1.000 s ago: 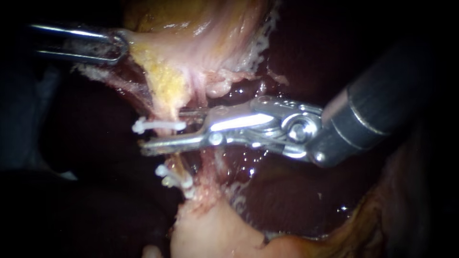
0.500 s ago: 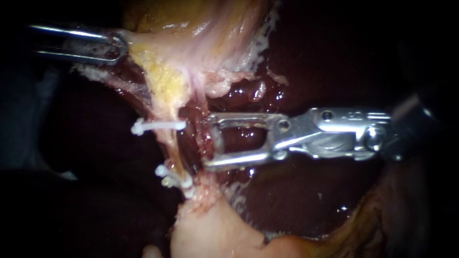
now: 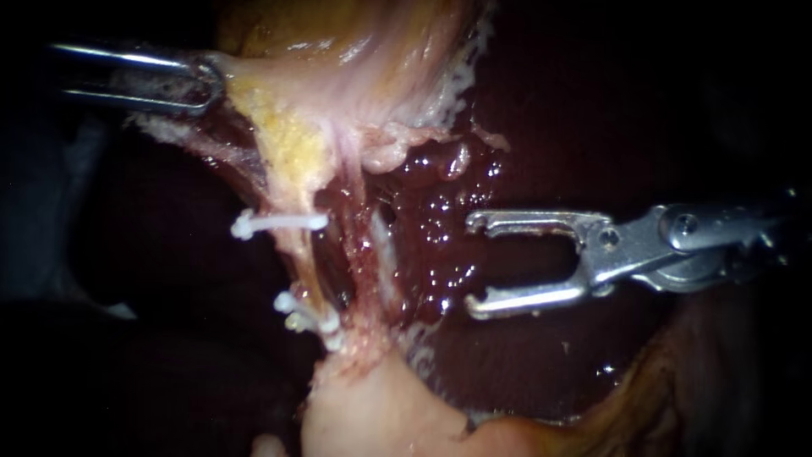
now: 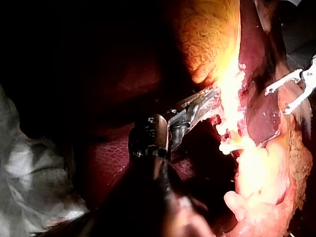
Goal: Going back third clip left tube
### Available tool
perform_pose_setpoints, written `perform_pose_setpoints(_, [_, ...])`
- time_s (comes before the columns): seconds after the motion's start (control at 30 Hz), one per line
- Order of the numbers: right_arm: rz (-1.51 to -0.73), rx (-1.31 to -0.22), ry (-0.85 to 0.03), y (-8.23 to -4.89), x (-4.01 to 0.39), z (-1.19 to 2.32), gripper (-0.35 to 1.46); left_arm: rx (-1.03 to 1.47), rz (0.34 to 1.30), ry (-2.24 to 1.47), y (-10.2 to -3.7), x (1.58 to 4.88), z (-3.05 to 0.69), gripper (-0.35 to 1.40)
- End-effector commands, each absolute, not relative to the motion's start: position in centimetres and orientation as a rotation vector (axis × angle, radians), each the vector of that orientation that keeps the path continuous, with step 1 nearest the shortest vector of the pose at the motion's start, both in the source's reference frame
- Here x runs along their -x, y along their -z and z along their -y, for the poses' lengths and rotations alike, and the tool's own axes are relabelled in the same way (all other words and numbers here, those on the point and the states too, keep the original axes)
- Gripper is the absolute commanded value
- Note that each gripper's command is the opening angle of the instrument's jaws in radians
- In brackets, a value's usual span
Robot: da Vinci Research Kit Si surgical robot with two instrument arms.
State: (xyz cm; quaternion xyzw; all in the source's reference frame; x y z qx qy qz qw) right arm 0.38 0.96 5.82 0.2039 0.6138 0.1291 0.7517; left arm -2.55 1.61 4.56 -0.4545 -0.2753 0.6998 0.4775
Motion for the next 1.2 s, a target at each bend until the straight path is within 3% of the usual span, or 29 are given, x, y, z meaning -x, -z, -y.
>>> perform_pose_setpoints(0.03, [-1.342,-0.444,-0.274,-5.82,-0.35,-0.97,0.5,1.11,0.672,-1.709,-4.56,2.56,-1.61,-0.35])
perform_pose_setpoints(0.33, [-1.345,-0.439,-0.263,-5.8,-0.28,-0.98,0.5,1.111,0.662,-1.71,-4.66,2.64,-1.58,-0.35])
perform_pose_setpoints(0.87, [-1.345,-0.44,-0.262,-5.79,-0.27,-0.97,0.5,1.099,0.669,-1.746,-5.21,3.16,-1.44,-0.35])
perform_pose_setpoints(1.2, [-1.346,-0.441,-0.262,-5.78,-0.26,-0.97,0.5,1.1,0.672,-1.747,-5.22,3.2,-1.45,-0.35])
